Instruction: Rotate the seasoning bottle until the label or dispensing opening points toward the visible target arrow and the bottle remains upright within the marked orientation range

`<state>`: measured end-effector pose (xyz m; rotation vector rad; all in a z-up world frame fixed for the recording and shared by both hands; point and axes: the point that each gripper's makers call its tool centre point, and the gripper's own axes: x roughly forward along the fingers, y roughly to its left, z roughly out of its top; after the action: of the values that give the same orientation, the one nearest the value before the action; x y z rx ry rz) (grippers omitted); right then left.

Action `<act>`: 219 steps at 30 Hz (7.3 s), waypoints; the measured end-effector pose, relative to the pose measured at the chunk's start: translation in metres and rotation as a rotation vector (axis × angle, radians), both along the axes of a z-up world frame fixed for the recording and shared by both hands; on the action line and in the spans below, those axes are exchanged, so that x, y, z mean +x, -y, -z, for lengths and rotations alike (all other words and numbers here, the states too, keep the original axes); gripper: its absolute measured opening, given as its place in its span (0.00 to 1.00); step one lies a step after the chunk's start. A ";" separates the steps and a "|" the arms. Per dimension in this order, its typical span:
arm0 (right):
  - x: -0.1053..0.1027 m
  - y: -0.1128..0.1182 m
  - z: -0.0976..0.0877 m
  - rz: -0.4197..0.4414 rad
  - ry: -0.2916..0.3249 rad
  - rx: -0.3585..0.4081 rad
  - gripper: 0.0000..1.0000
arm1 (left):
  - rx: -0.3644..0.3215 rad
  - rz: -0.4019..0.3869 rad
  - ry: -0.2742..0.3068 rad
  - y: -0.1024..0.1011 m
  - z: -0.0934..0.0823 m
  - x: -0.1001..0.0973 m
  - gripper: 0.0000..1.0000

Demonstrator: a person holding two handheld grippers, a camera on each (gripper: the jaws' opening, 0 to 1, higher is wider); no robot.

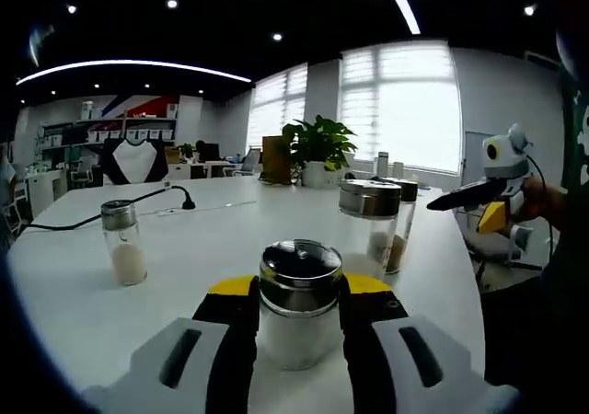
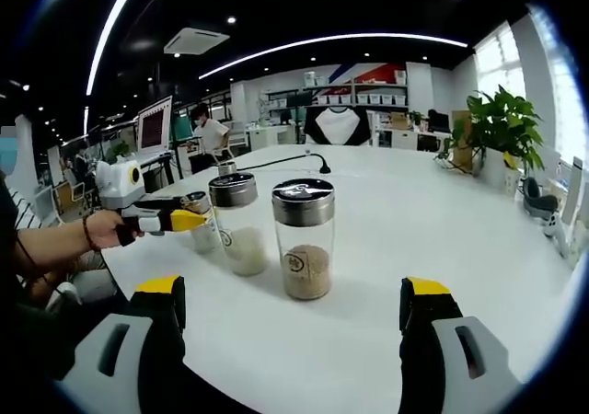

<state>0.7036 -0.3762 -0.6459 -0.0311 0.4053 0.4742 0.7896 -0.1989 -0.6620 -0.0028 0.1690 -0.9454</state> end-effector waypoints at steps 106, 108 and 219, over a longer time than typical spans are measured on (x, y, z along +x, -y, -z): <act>0.000 -0.003 0.005 -0.014 -0.032 0.030 0.99 | 0.019 -0.576 -0.011 -0.008 0.000 0.010 0.37; 0.001 -0.003 0.005 -0.012 -0.031 0.034 0.99 | 0.023 -0.570 -0.009 -0.008 0.000 0.010 0.37; 0.004 -0.005 -0.002 -0.031 -0.018 -0.034 0.99 | -0.051 0.210 -0.032 -0.001 0.004 -0.006 0.67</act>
<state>0.7078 -0.3714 -0.6443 -0.0660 0.4311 0.4989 0.7841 -0.1979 -0.6664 -0.0479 0.1776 -1.1595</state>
